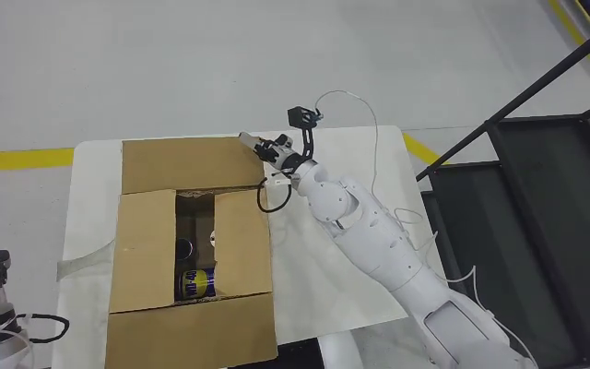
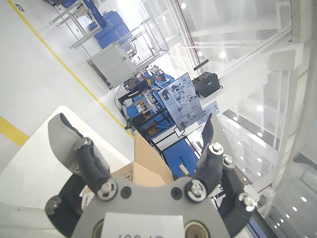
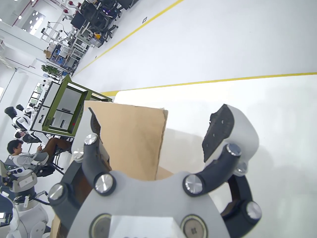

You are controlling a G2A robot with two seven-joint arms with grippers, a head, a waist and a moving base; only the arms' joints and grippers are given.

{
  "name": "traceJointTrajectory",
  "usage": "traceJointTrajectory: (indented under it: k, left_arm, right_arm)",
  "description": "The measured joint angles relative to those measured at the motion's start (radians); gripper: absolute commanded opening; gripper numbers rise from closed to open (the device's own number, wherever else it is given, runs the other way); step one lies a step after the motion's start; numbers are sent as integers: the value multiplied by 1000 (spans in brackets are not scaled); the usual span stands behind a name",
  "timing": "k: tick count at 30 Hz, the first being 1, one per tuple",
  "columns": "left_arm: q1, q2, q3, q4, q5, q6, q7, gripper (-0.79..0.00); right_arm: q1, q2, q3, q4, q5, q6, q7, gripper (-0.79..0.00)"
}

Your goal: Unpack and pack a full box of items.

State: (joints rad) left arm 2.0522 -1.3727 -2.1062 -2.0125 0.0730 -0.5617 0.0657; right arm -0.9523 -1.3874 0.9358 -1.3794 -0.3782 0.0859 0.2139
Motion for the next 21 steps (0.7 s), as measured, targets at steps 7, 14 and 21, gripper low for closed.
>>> traceJointTrajectory:
  k: [7,14,21]
  left_arm:
    - [0,0,0,0,0,0,0,0]
    - [0,0,0,0,0,0,0,0]
    - [0,0,0,0,0,0,0,0]
  right_arm:
    - [11,-8,11,29,51,-44,35,-34]
    - [20,-15,12,43,68,-67,65,-194]
    - [15,-20,17,39,79,-82,79,-317]
